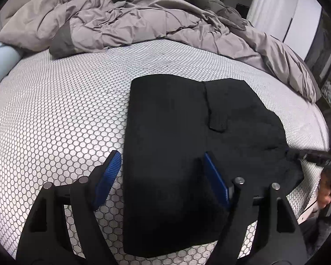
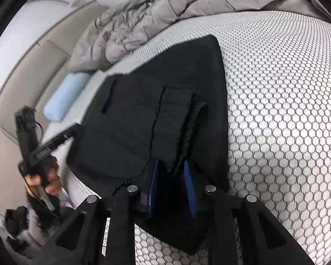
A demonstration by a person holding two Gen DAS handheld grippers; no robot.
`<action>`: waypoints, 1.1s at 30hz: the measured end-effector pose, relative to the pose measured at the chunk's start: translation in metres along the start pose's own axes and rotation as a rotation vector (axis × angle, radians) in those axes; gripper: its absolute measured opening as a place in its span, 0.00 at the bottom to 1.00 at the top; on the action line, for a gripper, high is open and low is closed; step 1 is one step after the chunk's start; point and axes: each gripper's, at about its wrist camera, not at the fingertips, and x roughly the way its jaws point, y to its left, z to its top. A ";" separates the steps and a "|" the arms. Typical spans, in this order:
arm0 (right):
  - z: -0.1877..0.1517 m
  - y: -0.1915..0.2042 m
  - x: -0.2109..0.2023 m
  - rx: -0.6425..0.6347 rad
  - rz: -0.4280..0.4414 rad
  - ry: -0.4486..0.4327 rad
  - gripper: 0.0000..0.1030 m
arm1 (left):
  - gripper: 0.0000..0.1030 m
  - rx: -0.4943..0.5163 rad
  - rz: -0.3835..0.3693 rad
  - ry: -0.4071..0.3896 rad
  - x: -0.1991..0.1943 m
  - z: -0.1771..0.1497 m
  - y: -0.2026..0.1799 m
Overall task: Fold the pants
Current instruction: 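Release the pants and smooth the folded stack with both grippers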
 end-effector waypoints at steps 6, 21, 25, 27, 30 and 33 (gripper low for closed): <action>-0.001 0.053 -0.020 -0.201 -0.046 -0.194 0.27 | 0.72 0.202 -0.093 -0.041 -0.014 -0.014 -0.043; -0.024 0.076 0.033 -0.474 -0.161 0.031 0.27 | 0.59 0.353 -0.156 0.038 -0.013 -0.051 -0.028; -0.018 0.085 0.027 -0.450 -0.129 -0.036 0.38 | 0.59 0.265 -0.288 -0.039 -0.042 -0.035 -0.020; -0.010 0.089 0.031 -0.413 -0.105 -0.064 0.42 | 0.59 0.260 -0.299 -0.035 -0.039 -0.027 -0.025; 0.007 0.095 0.052 -0.346 -0.091 -0.067 0.42 | 0.56 0.258 -0.287 0.047 -0.011 -0.024 -0.033; 0.008 0.096 0.075 -0.386 -0.149 -0.006 0.41 | 0.45 0.319 -0.230 0.068 0.002 -0.031 -0.038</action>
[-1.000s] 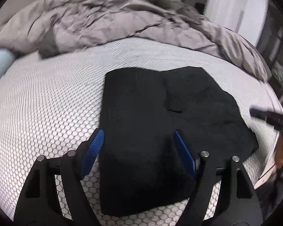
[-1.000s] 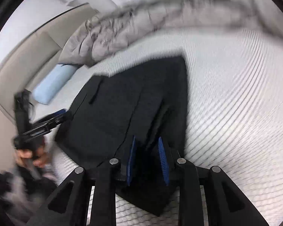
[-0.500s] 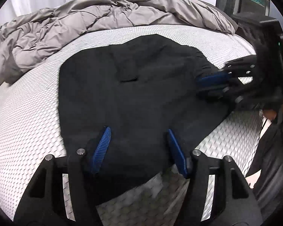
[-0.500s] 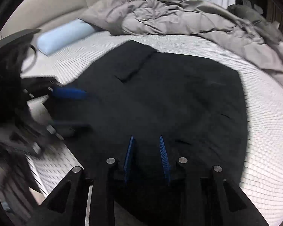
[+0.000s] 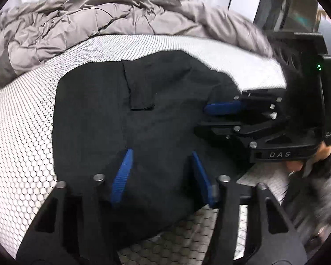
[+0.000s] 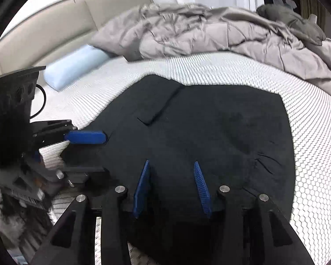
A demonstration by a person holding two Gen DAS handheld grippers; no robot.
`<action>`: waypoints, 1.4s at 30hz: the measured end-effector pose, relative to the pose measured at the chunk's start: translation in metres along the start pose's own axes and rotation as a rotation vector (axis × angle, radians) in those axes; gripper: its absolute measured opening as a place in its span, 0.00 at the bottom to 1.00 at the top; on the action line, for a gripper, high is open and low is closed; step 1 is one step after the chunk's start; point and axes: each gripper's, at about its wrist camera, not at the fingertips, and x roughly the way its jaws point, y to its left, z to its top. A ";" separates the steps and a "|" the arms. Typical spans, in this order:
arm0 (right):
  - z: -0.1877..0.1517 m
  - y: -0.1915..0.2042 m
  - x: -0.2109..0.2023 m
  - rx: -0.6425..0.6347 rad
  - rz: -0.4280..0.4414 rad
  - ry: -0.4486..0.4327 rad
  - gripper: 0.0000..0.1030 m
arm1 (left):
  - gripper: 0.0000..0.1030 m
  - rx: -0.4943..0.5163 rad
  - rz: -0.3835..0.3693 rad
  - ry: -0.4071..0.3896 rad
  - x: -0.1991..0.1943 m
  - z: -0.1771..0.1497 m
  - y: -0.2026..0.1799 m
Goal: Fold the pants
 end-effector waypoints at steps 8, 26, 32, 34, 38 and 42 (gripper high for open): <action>-0.015 -0.010 -0.019 -0.082 -0.125 0.027 0.39 | 0.38 -0.085 -0.011 -0.021 -0.026 -0.016 0.028; -0.009 -0.015 -0.012 -0.058 -0.108 0.030 0.42 | 0.37 -0.055 -0.009 0.008 -0.010 -0.005 0.018; 0.001 -0.001 -0.021 -0.028 -0.012 -0.044 0.43 | 0.37 -0.042 -0.001 -0.076 -0.027 0.010 0.014; 0.009 0.004 -0.014 -0.014 -0.015 -0.055 0.43 | 0.37 -0.034 0.016 -0.054 -0.013 0.021 0.015; 0.016 0.000 0.017 0.017 -0.048 0.032 0.43 | 0.37 -0.022 0.022 0.001 0.016 0.028 0.025; 0.002 -0.015 0.007 -0.028 -0.130 0.065 0.40 | 0.33 -0.039 0.058 0.003 0.009 0.022 0.037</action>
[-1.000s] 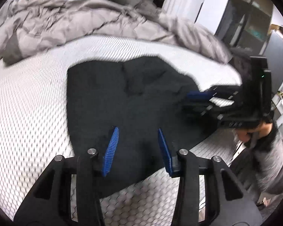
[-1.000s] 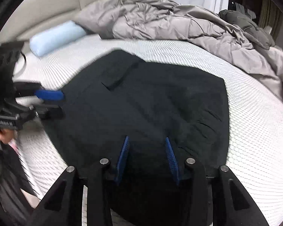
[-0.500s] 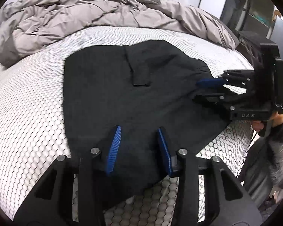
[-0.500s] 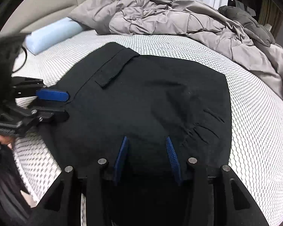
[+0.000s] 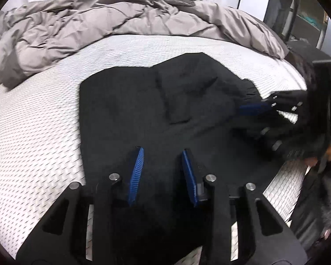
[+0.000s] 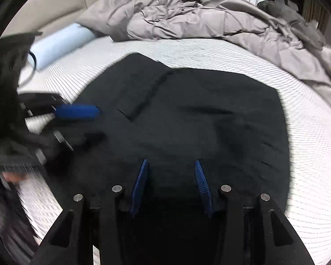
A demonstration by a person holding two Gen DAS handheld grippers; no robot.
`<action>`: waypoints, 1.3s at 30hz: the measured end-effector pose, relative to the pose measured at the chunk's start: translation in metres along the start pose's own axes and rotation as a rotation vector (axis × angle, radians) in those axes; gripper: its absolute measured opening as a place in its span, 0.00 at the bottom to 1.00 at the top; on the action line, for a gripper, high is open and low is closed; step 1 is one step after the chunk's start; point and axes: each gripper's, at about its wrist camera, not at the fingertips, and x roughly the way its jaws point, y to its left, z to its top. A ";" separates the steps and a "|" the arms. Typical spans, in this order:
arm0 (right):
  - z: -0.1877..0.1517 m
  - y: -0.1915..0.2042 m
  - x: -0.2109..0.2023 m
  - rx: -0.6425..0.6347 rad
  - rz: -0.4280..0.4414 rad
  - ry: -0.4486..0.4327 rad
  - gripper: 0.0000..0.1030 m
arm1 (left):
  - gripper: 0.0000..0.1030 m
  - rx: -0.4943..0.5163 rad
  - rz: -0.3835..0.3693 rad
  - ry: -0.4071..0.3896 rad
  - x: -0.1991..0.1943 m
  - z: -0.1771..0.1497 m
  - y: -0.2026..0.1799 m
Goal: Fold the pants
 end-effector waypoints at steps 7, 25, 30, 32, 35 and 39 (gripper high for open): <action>-0.005 -0.004 -0.025 0.022 0.080 -0.073 0.39 | 0.33 -0.025 0.028 -0.063 -0.038 -0.004 0.006; -0.003 -0.016 -0.013 0.007 0.025 -0.010 0.38 | 0.38 0.034 0.124 0.025 -0.008 0.005 0.004; 0.022 0.007 -0.014 -0.017 0.073 -0.074 0.38 | 0.38 0.067 0.065 -0.035 -0.018 0.029 -0.010; 0.033 0.022 0.005 -0.071 0.051 -0.035 0.38 | 0.38 0.098 0.056 0.015 0.006 0.037 -0.015; 0.038 0.027 0.038 -0.129 -0.015 0.043 0.38 | 0.37 0.104 0.032 0.050 0.027 0.032 -0.008; 0.020 -0.010 0.026 -0.045 -0.047 0.042 0.38 | 0.38 0.061 0.046 0.038 0.011 0.023 0.007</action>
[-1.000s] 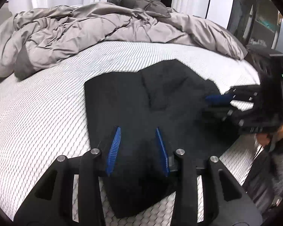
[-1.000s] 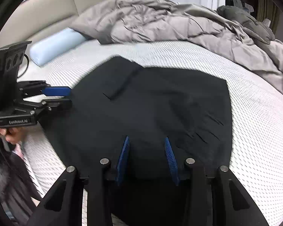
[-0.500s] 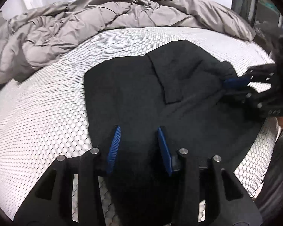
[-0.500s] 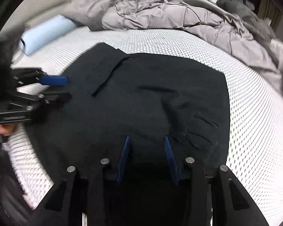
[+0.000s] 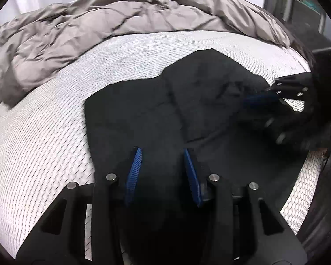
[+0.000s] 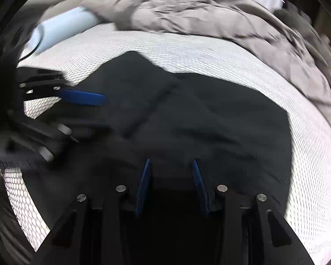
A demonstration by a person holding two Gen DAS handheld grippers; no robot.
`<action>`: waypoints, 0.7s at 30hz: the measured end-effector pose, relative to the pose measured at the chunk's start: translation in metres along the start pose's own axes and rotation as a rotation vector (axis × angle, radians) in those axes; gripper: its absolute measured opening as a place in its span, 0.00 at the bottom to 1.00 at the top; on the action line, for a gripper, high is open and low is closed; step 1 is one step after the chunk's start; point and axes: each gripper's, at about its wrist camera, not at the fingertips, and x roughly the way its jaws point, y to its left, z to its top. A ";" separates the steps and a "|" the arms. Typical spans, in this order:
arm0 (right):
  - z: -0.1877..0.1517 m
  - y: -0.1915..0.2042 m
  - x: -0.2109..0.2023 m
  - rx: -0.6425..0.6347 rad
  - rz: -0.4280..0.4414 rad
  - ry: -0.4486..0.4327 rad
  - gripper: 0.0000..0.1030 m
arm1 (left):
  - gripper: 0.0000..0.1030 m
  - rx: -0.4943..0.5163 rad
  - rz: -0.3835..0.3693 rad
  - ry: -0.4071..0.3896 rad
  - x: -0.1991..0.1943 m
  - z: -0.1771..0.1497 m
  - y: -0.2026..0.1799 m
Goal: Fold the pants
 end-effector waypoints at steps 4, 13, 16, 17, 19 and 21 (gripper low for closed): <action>-0.013 -0.016 -0.016 0.047 0.062 -0.028 0.35 | 0.38 -0.035 0.021 -0.004 -0.014 -0.004 0.005; 0.035 0.012 -0.007 0.038 0.119 -0.072 0.36 | 0.38 -0.027 0.032 0.007 0.009 0.037 0.007; 0.034 0.015 0.020 0.002 0.077 0.006 0.36 | 0.38 -0.004 0.017 0.014 0.023 0.031 0.010; 0.028 0.012 0.020 -0.018 0.049 0.006 0.36 | 0.39 -0.009 0.009 0.014 0.020 0.030 0.014; 0.021 0.000 0.015 -0.012 -0.014 0.024 0.36 | 0.42 -0.022 -0.001 0.008 0.017 0.027 0.018; 0.010 -0.019 0.006 0.024 -0.021 0.035 0.36 | 0.42 -0.029 0.019 0.017 0.017 0.025 0.021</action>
